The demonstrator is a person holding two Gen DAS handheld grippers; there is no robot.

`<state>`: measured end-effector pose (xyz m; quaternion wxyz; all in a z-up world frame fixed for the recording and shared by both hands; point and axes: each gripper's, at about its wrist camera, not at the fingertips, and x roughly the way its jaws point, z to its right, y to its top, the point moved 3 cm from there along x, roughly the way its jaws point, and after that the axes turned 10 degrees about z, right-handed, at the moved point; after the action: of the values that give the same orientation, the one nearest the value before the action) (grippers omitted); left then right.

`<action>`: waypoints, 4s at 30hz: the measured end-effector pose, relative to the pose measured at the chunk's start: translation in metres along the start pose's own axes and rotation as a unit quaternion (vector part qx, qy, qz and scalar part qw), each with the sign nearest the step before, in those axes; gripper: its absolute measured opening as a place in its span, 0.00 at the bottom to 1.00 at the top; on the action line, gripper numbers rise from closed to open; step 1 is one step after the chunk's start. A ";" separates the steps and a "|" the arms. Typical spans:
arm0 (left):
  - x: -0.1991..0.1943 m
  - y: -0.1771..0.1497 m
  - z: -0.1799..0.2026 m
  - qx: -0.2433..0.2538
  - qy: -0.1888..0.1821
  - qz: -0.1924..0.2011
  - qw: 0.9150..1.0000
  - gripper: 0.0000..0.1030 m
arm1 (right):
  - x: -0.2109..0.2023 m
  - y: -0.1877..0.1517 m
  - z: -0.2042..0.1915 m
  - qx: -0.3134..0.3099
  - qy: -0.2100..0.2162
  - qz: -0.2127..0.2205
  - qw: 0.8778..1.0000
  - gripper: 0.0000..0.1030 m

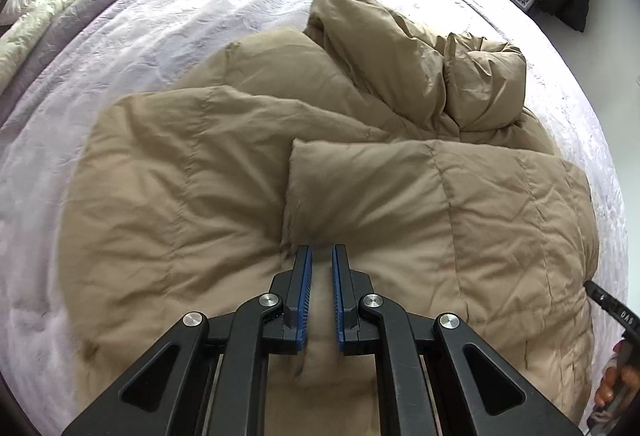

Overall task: Fold large clothes
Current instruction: 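Fold the side edge inward with the right tool and open both tools, then move both open tools to the hem end of the folded coat, then grasp the coat hem with both tools and lift it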

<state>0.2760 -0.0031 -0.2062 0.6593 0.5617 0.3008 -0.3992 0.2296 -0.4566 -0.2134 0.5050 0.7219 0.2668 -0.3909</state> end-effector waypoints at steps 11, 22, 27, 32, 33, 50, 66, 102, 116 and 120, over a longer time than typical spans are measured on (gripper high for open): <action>-0.054 -0.038 -0.006 -0.008 0.027 -0.021 0.999 0.11 | -0.052 -0.032 0.007 0.032 0.019 -0.018 0.999 0.36; -0.118 -0.098 0.004 0.000 0.044 -0.031 0.999 0.99 | -0.085 -0.079 -0.008 0.045 0.057 -0.062 0.995 0.53; -0.133 -0.120 0.006 -0.009 0.059 -0.051 0.997 0.99 | -0.100 -0.091 -0.011 0.049 0.067 -0.073 0.994 0.60; -0.154 -0.139 0.006 -0.008 0.069 -0.062 0.996 0.99 | -0.115 -0.101 -0.015 0.052 0.078 -0.076 0.993 0.74; -0.157 -0.142 0.007 -0.008 0.070 -0.062 0.996 0.99 | -0.120 -0.103 -0.017 0.052 0.081 -0.076 0.992 0.82; -0.200 -0.180 -0.031 0.010 0.046 -0.088 0.995 0.99 | -0.174 -0.158 -0.048 0.098 0.095 -0.057 0.989 0.84; -0.238 -0.238 -0.120 -0.041 0.025 -0.118 0.992 0.99 | -0.205 -0.232 -0.058 0.187 0.070 -0.118 0.973 0.84; -0.151 -0.264 -0.146 -0.301 -0.131 -0.128 0.936 0.20 | -0.120 -0.266 0.073 0.522 0.128 -0.081 0.839 0.66; -0.220 -0.173 -0.136 -0.213 -0.221 -0.039 0.951 0.16 | -0.156 -0.219 0.041 0.474 0.161 -0.014 0.865 0.07; -0.228 -0.139 -0.128 -0.210 -0.221 -0.015 0.952 0.16 | -0.170 -0.199 0.037 0.456 0.186 -0.006 0.871 0.07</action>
<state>0.0482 0.1581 -0.1071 0.8063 0.3041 0.2328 -0.4508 -0.0302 -0.4209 -0.1819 0.0588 0.9295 0.1524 -0.3307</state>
